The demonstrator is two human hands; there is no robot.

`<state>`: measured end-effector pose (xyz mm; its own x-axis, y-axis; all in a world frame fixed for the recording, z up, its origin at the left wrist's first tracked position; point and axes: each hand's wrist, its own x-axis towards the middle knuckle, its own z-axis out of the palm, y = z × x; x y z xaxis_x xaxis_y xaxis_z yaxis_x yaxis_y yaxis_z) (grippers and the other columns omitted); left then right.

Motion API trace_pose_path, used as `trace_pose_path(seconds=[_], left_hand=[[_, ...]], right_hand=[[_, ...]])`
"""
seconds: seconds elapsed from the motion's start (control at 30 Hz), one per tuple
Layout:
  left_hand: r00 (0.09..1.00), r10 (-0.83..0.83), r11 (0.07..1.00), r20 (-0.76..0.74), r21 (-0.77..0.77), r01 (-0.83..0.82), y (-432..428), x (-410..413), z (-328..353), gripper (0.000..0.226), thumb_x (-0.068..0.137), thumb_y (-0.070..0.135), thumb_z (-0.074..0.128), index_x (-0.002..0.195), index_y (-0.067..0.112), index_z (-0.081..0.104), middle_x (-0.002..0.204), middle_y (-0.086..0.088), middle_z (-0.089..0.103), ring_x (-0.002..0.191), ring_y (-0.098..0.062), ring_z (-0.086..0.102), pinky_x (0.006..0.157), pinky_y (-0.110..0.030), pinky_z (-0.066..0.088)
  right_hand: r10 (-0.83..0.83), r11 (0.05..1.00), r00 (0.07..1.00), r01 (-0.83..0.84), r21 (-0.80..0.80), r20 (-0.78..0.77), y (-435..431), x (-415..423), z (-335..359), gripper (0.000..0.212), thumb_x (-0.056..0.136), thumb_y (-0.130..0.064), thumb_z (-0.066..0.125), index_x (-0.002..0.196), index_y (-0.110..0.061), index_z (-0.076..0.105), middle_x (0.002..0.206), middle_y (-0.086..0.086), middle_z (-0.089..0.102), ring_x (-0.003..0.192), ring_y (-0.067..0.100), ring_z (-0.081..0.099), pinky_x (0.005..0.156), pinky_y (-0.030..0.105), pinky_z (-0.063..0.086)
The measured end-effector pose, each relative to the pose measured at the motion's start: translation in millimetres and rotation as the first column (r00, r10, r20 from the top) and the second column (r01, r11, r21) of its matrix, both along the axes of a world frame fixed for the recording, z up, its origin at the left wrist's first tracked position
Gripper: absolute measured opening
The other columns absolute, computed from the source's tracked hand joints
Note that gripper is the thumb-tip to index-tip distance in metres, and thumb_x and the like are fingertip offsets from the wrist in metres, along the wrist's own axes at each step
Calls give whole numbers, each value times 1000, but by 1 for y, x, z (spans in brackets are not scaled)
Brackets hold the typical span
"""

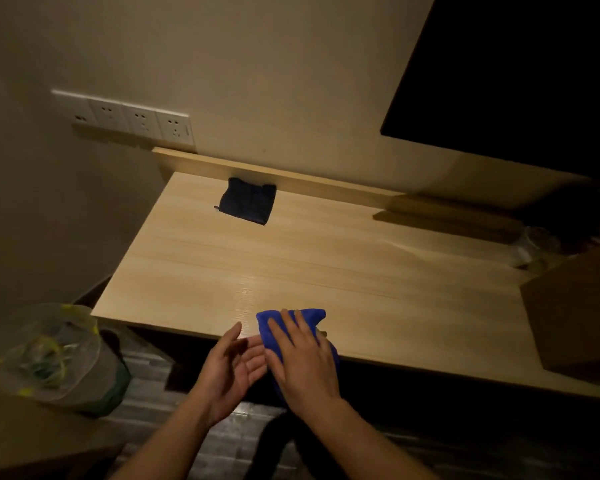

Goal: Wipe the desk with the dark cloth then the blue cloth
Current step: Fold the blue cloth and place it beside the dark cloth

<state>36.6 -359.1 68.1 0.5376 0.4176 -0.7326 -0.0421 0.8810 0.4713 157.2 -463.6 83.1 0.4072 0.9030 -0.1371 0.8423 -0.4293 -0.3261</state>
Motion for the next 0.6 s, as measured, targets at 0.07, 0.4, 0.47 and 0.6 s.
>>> trace_pose_path(seconds=[0.07,0.4,0.47,0.6], left_hand=[[990,50,997,132,-62,-42,-12,-8,19,40,100,35,58,116,1,72,109,-21,77,92,-27,77,86,-39,62],[997,18,977,79,210,-34,15,13,95,40,107,23,53,143,6,61,133,-22,72,120,-35,72,101,-49,54],[996,52,969,69,239,-67,21,17,108,37,109,21,51,142,8,60,131,-22,73,121,-37,71,102,-51,55],[993,86,962,77,251,-103,40,23,128,32,107,24,56,136,14,64,128,-18,75,121,-41,69,104,-57,53]], right_hand=[[24,999,999,-26,24,48,10,-4,19,67,99,-55,43,158,-25,39,165,-1,38,154,20,31,117,46,37],[236,968,962,-219,126,-141,33,13,96,90,91,-53,43,166,-25,3,174,-9,-3,155,2,-17,128,42,5],[243,953,949,-196,230,-202,37,24,105,83,93,-49,41,166,-25,9,173,-11,3,155,-1,-11,126,37,9],[88,945,920,45,325,-382,49,45,109,68,104,-41,43,164,-27,17,169,-18,12,156,0,7,122,25,13]])
